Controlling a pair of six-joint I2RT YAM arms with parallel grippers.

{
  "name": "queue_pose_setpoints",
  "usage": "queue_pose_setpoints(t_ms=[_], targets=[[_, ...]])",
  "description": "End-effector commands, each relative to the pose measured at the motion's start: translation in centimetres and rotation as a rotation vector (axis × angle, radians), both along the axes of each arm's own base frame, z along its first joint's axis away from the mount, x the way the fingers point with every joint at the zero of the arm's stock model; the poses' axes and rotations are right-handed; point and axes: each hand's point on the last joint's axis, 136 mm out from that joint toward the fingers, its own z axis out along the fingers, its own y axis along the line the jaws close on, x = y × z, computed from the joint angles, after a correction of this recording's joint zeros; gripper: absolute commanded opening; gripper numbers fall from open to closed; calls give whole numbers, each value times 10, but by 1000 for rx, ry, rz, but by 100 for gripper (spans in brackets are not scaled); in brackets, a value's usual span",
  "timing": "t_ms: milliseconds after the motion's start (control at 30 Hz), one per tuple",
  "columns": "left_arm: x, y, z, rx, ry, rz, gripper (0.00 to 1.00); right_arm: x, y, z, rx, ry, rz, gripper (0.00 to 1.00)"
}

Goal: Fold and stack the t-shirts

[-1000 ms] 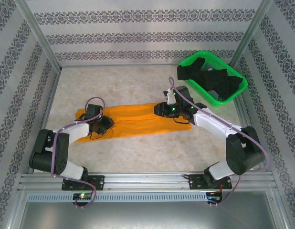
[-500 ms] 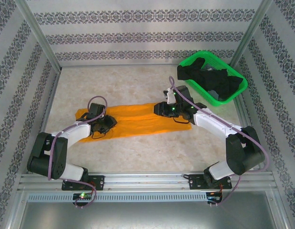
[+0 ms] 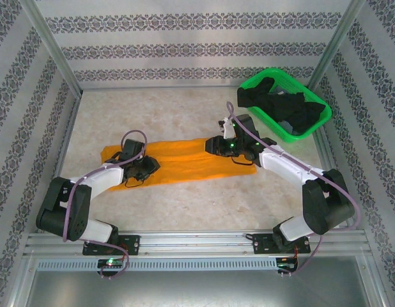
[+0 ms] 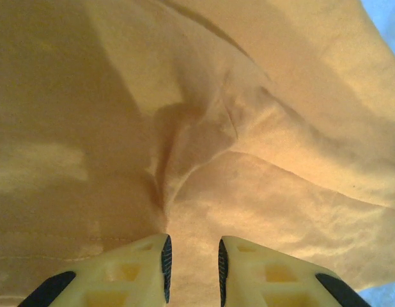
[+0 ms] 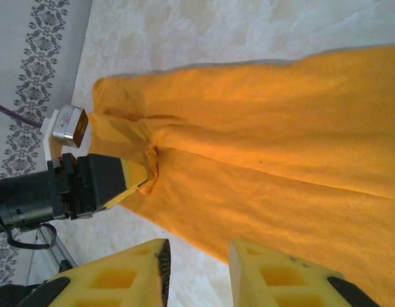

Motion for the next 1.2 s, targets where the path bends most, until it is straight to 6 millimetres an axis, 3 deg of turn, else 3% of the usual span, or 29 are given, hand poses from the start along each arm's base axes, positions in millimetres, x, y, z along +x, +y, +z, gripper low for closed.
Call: queue_pose_setpoints(t_ms=[0,233,367,467,567,667,833,933,1033,1167], targets=[[-6,-8,-8,-16,28,4,28,0,3,4,22,-8,12,32],[-10,-14,-15,-48,53,12,28,6,-6,-4,-8,2,-24,32],[-4,-6,2,-37,36,61,28,22,-46,-32,-112,61,-160,30],[-7,16,11,-7,49,166,27,31,-86,-62,-256,131,-268,26],[-15,38,9,5,91,262,25,39,-115,-86,-347,187,-324,23],[-24,54,0,27,150,311,24,43,-132,-106,-418,241,-343,22],[-31,80,-25,14,222,421,20,44,-141,-133,-509,314,-321,23],[-26,93,-34,32,237,454,20,43,-138,-137,-535,325,-290,24],[-7,103,-36,48,229,453,20,31,-136,-138,-550,375,-263,24],[31,111,-40,80,231,420,20,-7,-127,-137,-567,435,-211,24]])
